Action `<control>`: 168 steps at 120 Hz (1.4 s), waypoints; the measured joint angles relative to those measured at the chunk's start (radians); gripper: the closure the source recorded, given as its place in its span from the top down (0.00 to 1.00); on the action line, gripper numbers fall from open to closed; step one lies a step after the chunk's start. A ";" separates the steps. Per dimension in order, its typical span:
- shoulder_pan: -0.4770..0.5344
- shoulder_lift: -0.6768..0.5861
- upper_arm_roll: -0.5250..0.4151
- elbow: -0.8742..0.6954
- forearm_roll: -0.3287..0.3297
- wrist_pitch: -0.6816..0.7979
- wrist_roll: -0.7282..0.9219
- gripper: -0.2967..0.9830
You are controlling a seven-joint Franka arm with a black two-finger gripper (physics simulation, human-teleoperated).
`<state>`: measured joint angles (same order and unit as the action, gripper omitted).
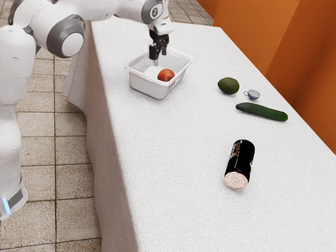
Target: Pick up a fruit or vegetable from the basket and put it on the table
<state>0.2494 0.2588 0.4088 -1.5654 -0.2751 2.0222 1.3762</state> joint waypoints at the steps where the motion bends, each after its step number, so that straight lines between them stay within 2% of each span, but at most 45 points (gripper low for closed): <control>1: 0.000 0.002 -0.001 0.001 -0.001 0.001 0.001 0.77; 127: 0.030 0.124 -0.045 0.023 -0.109 0.067 0.043 0.76; 168: 0.065 0.145 -0.054 0.037 -0.119 0.086 0.050 0.76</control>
<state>0.3146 0.4033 0.3548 -1.5281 -0.3936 2.1080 1.4258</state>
